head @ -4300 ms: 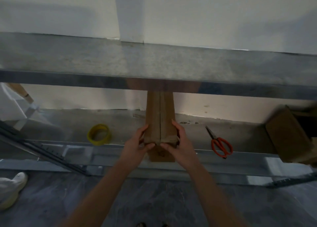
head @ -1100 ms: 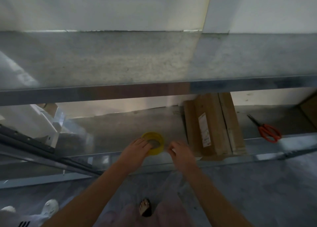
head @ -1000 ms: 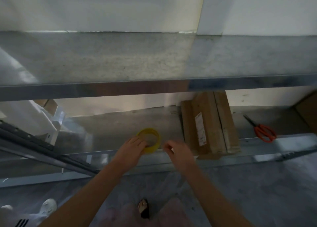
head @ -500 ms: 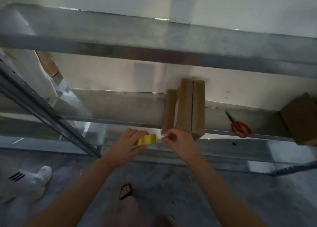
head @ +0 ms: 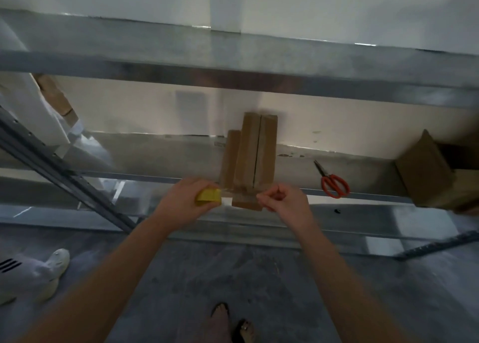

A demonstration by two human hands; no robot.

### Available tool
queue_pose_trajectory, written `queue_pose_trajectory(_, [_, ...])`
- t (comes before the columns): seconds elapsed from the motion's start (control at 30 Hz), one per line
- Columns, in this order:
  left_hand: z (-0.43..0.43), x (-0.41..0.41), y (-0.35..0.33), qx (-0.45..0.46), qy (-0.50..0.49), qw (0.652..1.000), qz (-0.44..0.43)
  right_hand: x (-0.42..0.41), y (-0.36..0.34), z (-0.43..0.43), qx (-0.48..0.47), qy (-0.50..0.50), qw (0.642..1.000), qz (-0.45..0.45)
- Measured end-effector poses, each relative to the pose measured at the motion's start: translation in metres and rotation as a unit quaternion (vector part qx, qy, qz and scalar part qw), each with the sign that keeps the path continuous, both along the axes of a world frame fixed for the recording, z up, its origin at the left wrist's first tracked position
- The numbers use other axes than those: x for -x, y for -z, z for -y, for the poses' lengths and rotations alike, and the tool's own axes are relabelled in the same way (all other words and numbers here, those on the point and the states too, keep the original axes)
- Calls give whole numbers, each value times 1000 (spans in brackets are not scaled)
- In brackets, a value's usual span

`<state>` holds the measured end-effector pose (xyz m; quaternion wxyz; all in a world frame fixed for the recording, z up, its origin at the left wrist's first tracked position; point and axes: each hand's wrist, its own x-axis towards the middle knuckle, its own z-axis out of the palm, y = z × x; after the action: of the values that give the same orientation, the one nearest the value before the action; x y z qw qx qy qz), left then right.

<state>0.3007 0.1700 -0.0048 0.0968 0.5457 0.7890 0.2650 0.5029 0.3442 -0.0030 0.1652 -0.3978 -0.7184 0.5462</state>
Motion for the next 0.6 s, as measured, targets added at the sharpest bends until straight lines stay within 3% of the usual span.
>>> queue_pose_trajectory(0.17, [-13, -2, -7, 18, 4, 985, 170, -9, 4, -13, -89, 20, 992, 82])
queue_pose_trajectory(0.33, [-32, -1, -4, 37, 23, 998, 48, -13, 11, -19, -126, 34, 986, 109])
queue_pose_trajectory(0.43, [-41, 10, -1, 56, 14, 992, -110, -12, 15, -22, -116, 53, 987, 99])
queue_pose_trajectory(0.47, [-43, 14, -1, 70, 10, 989, -127, -11, 15, -24, -116, 50, 987, 96])
queue_pose_trajectory(0.53, [-46, 18, -3, 78, 12, 994, -80, -10, 15, -31, -113, 47, 988, 95])
queue_pose_trajectory(0.6, [-49, 18, -5, 71, 25, 996, 37, -12, 15, -43, -87, 50, 990, 99])
